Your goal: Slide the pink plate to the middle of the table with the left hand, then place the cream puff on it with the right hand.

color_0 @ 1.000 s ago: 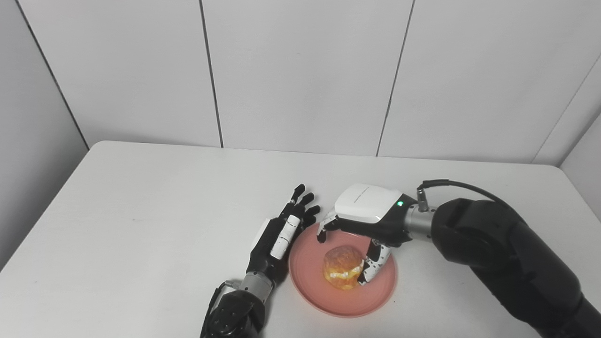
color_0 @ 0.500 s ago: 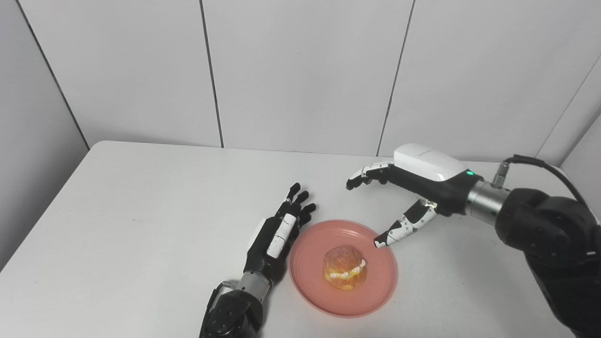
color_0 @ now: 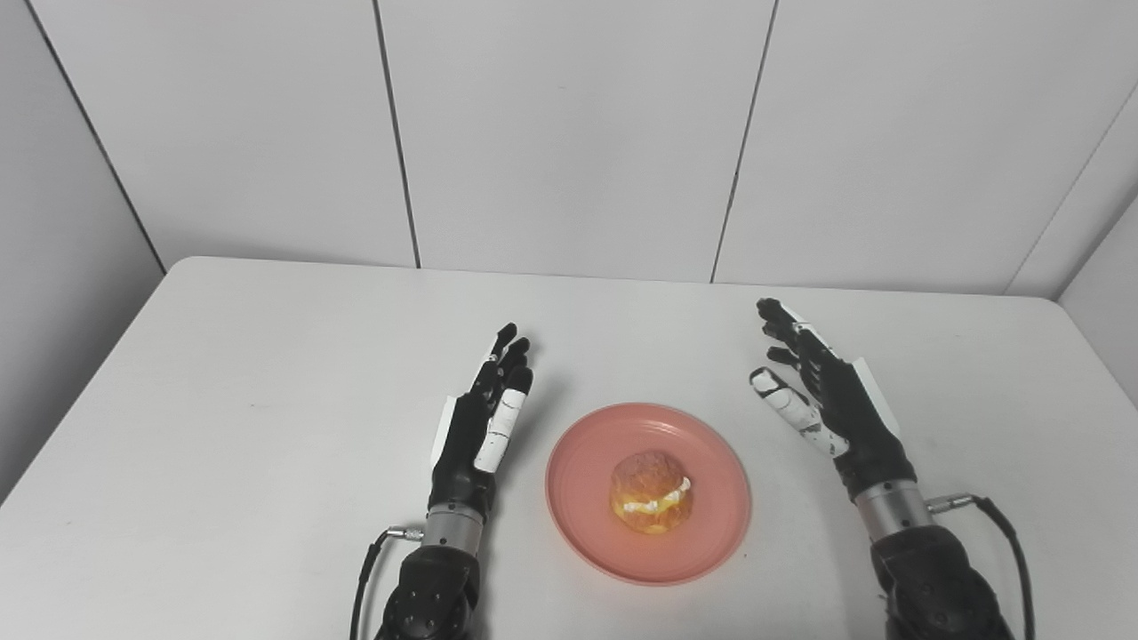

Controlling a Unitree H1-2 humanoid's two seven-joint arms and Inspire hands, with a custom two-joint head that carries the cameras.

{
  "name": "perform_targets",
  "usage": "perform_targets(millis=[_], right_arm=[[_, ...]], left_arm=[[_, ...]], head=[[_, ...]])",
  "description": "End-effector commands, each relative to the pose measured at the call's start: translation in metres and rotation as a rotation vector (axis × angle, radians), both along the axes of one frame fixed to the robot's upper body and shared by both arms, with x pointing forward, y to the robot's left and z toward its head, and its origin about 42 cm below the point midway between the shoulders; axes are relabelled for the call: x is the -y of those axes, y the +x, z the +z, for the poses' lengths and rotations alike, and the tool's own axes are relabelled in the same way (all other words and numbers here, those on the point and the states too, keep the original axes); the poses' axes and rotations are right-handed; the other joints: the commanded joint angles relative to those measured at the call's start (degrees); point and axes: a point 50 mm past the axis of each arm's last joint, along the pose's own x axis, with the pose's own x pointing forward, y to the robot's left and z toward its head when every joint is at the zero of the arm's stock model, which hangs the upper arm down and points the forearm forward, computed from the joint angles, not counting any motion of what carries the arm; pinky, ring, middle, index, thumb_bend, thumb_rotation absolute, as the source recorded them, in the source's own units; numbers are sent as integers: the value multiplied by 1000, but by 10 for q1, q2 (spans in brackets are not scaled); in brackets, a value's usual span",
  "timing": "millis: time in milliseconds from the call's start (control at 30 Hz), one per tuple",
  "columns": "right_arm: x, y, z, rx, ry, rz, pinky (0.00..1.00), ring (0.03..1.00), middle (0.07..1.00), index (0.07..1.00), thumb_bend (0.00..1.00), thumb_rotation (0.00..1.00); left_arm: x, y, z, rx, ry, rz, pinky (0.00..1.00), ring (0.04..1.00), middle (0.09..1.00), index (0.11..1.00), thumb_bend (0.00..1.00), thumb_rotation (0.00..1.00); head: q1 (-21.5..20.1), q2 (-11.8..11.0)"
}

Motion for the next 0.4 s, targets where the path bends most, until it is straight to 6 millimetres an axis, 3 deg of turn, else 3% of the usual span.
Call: perform_targets(millis=[0, 133, 367], right_arm=[[2, 2, 8, 55, 113, -38, 885, 912, 922, 895, 879, 866], [-6, -5, -14, 29, 264, -116, 935, 942, 941, 926, 926, 906], [-25, -16, -32, -9, 296, -112, 936, 953, 944, 910, 947, 905]], left_arm=[[-2, -3, 1, 34, 11, 18, 1000, 976, 964, 939, 855, 933], [-9, -4, 2, 8, 34, 22, 1000, 997, 986, 957, 893, 959], [-28, -7, 2, -31, 76, 53, 1000, 1000, 1000, 971, 918, 994]], head=[[-3, 2], [-12, 7], [-48, 17]])
